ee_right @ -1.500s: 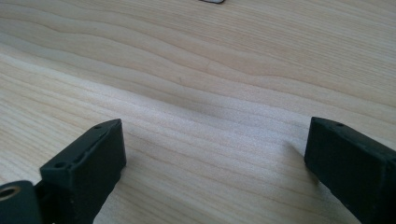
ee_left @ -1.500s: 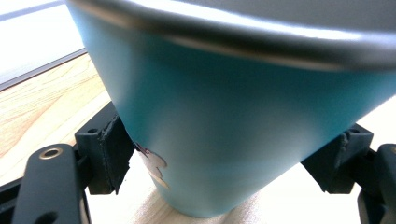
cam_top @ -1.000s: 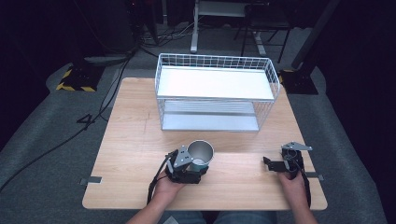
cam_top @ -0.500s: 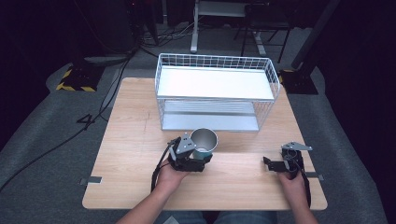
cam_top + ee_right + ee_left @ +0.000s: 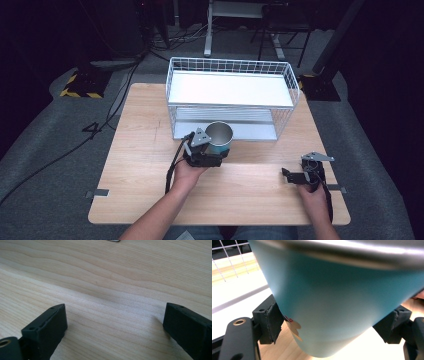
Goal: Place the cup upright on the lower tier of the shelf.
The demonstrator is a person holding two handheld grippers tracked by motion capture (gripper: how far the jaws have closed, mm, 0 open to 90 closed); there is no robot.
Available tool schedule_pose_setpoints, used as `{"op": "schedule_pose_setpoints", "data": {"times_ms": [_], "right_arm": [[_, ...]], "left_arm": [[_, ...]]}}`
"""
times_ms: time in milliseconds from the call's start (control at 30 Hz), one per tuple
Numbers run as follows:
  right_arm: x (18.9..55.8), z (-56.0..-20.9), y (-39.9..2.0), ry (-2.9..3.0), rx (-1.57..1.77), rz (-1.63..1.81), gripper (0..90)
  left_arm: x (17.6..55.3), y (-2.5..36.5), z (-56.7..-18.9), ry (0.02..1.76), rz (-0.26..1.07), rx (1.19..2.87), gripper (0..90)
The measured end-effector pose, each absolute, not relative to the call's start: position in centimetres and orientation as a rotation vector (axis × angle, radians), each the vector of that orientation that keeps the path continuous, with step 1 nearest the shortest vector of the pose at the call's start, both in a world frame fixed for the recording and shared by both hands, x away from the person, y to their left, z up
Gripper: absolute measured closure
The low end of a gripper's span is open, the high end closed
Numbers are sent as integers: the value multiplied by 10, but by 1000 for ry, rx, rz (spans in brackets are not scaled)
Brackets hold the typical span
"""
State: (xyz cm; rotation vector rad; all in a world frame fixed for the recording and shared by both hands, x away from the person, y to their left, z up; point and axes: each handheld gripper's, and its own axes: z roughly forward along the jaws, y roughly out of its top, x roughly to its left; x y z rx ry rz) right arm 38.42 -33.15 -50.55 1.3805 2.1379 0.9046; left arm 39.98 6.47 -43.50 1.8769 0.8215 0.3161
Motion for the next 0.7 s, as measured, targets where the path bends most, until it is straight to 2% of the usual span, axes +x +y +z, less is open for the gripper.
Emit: {"op": "schedule_pose_setpoints", "data": {"times_ms": [700], "right_arm": [[384,-505,-331,2137,1379,904,55]], "left_arm": [[442,52,-451,893,358,1799,207]]}}
